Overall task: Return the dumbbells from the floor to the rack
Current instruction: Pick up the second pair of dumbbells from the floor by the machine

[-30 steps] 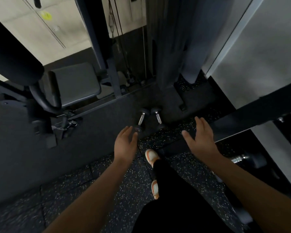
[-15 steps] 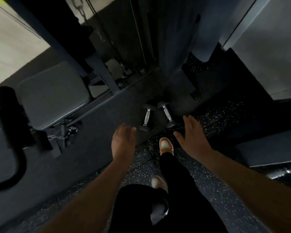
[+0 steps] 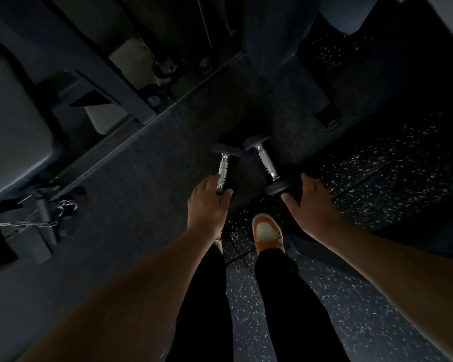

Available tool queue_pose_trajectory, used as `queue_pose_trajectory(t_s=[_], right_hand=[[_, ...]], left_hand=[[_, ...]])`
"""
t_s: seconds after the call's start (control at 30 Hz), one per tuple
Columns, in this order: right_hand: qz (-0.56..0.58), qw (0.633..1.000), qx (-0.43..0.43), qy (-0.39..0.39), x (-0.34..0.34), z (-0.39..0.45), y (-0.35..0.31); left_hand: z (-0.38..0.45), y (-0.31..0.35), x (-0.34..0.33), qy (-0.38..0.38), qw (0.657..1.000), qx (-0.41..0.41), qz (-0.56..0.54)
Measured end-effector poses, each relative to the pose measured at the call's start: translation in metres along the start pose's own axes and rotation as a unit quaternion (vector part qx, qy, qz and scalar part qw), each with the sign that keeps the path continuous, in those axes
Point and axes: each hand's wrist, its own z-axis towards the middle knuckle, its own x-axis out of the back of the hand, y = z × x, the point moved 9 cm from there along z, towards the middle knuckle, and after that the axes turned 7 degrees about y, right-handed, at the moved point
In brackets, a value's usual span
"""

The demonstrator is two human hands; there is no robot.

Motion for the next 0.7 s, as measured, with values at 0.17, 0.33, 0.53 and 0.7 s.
queue_pose_trajectory(t_s=[0.17,0.33,0.53,0.7], right_hand=[[-0.027,0.999,0.008,-0.015,-0.081,0.068,0.03],[-0.012,1.0,0.011,-0.014,-0.148,0.159,0.033],[0.005,0.998,-0.053,-0.024,-0.194,0.24,0.052],[0.045,0.997,-0.06,-0.036,-0.217,0.259,0.061]], left_hand=[[0.055,-0.053,-0.091,-0.038,0.999,-0.017,0.024],[0.114,-0.1,-0.164,-0.042,0.999,-0.012,-0.024],[0.159,-0.138,-0.225,-0.06,0.996,0.014,-0.062],[0.162,-0.152,-0.241,-0.048,0.992,0.048,-0.109]])
